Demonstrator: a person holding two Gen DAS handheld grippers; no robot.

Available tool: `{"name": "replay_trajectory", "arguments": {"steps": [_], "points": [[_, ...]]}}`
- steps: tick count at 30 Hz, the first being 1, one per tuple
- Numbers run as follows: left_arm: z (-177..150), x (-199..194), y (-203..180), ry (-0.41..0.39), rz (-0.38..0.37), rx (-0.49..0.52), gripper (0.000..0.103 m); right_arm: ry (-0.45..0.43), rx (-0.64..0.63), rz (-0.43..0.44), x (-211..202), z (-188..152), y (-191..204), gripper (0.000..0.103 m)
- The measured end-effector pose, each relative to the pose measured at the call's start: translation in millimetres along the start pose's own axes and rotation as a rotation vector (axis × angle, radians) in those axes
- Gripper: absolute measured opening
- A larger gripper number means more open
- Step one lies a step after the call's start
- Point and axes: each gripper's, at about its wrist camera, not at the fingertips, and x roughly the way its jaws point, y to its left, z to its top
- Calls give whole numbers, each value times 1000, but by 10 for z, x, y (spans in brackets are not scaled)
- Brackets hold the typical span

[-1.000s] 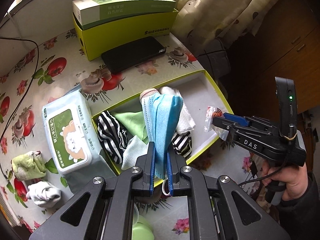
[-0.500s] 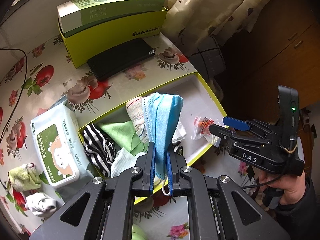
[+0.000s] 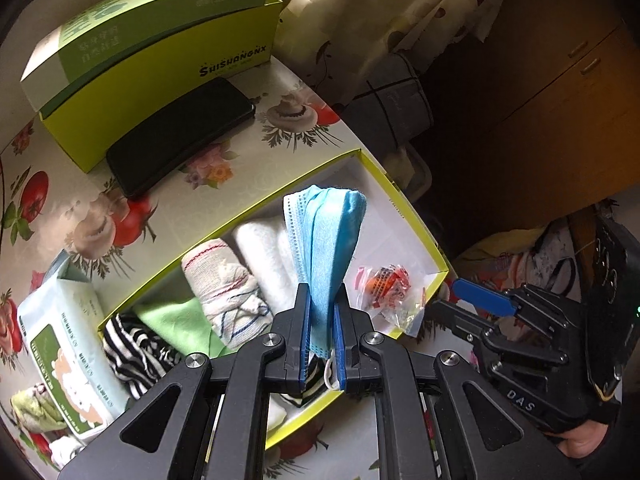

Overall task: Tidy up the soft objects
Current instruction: 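Lower the blue face mask into the lid and open the left gripper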

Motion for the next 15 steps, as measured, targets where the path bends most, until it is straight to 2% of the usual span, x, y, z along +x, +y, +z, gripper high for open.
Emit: {"name": "replay_trajectory", "arguments": {"steps": [9,11,12,15], "points": [[262,335,-101,32,-16,14,11,8,21,15,0,-69,-48,31],[302,381,-89,45,-21,9,14,7,22,18,0,-64,-48,31],[314,391,-78,50,-25,4,17,7,23,20,1,-59,-45,31],[325,371,-32,39,-37,-6,35,7,22,25,7,-42,-37,31]]}}
